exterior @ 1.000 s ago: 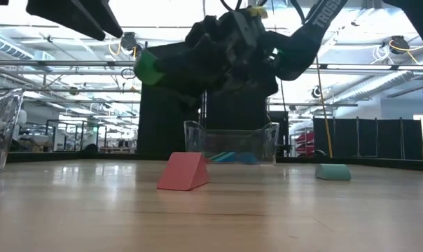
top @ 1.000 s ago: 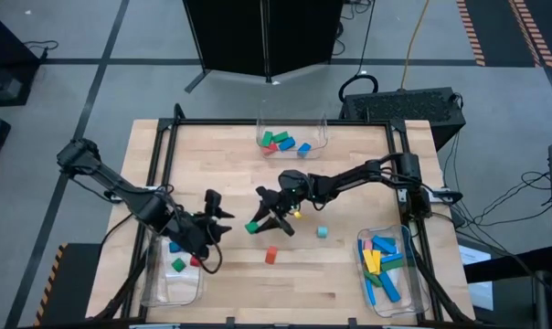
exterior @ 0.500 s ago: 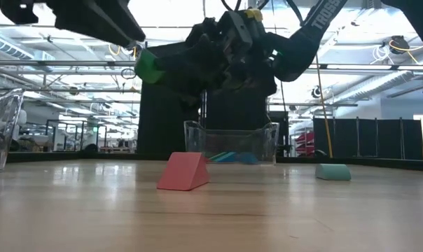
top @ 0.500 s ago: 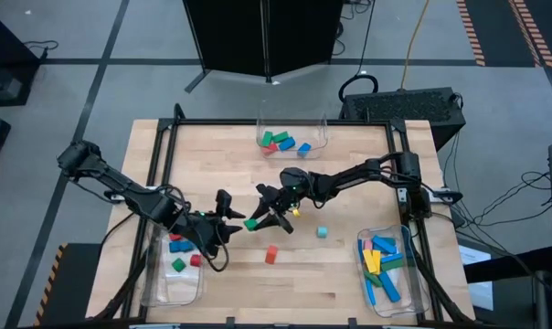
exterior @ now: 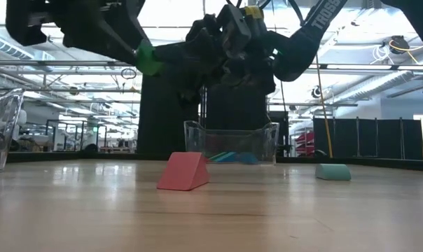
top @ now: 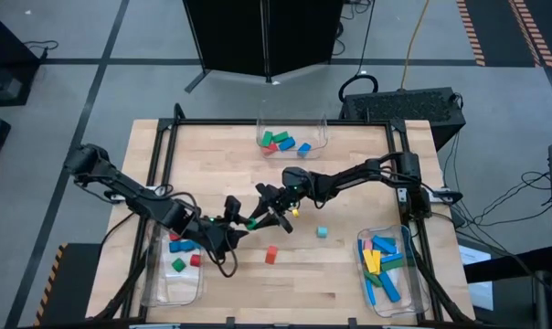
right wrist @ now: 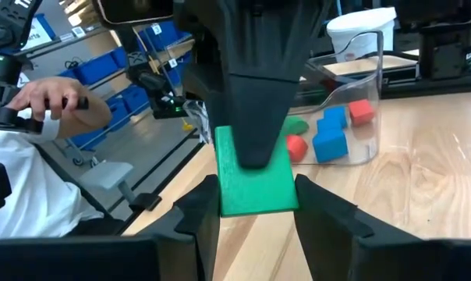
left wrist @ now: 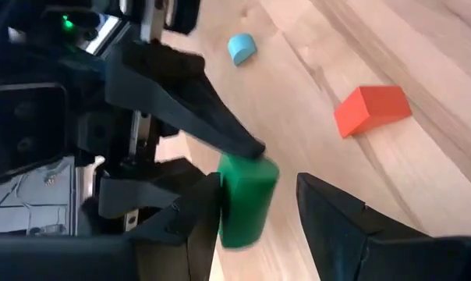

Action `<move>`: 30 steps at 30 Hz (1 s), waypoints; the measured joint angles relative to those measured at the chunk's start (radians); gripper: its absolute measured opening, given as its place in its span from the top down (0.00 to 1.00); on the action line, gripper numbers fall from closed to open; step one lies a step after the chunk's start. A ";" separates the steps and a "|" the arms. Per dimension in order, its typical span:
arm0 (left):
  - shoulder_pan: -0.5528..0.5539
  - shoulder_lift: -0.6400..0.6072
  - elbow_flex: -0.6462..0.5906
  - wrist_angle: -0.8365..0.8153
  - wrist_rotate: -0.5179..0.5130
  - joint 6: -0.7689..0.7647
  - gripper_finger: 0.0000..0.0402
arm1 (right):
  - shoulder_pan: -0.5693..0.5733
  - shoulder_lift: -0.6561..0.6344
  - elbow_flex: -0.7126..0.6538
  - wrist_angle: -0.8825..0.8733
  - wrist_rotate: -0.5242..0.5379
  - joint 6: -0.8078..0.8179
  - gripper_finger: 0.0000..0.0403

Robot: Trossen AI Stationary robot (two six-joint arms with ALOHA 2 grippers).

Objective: Sort blocks by size
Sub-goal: Put the green half circle block into the bottom left transparent bin

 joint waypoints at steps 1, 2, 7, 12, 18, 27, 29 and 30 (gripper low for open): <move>0.004 0.000 0.000 0.010 0.003 0.001 0.57 | 0.000 0.000 0.000 0.000 0.001 0.000 0.67; 0.007 0.000 0.000 0.016 0.003 0.001 0.57 | 0.000 0.000 0.000 0.000 0.001 0.000 0.67; 0.028 0.000 0.000 0.023 -0.002 0.002 0.57 | -0.001 0.000 0.000 0.000 0.001 0.000 0.67; 0.046 0.000 0.000 0.020 0.020 0.009 0.57 | -0.001 0.000 0.000 0.000 0.001 0.000 0.67; 0.048 0.000 0.000 0.021 0.022 0.034 0.59 | -0.001 0.000 0.000 0.000 -0.001 0.000 0.67; 0.047 0.000 0.000 0.018 0.025 0.038 0.79 | -0.001 0.000 0.000 0.000 -0.007 0.006 0.66; 0.047 0.000 0.000 0.018 0.025 0.040 0.81 | -0.001 0.000 0.000 -0.001 -0.008 0.006 0.66; 0.047 0.000 0.000 0.018 0.024 0.040 0.81 | -0.001 0.000 0.000 -0.001 -0.008 0.005 0.66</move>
